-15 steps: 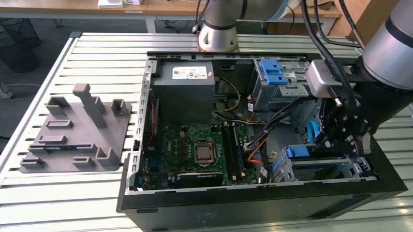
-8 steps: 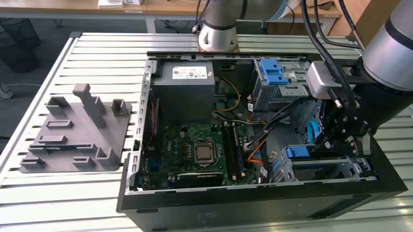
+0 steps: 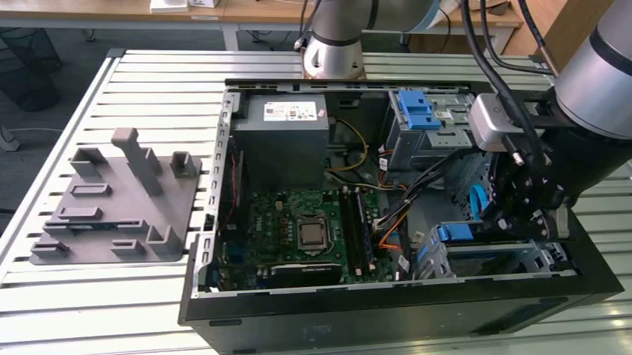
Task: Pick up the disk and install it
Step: 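Insert the second disk wire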
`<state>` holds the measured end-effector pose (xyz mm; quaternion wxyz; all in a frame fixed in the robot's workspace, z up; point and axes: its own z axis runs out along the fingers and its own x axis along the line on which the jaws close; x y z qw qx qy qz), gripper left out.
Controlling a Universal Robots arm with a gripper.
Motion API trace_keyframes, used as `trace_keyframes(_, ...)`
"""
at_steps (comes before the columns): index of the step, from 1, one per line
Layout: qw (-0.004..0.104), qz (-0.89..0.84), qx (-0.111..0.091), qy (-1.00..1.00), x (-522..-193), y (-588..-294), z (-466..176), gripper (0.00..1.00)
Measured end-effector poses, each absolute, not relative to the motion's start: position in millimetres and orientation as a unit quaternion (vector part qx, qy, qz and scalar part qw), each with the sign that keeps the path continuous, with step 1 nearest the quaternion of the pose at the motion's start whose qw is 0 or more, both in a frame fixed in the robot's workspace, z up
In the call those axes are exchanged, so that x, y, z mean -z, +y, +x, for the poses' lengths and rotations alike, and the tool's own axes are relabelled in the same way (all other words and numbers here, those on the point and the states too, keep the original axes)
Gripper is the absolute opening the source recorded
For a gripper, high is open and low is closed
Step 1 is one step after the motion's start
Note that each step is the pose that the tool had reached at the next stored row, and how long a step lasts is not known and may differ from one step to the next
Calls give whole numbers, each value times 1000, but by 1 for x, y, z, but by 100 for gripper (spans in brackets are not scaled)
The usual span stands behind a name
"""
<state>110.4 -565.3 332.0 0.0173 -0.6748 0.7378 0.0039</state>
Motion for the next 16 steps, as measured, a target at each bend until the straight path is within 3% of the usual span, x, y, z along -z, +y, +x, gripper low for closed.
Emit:
trace_keyframes(12, 18, -675, -4, 738, -343, -565, 110, 23)
trace_keyframes(15, 18, -675, -5, 738, -343, -566, 110, 22)
trace_keyframes(16, 18, -675, -5, 738, -343, -566, 110, 15)
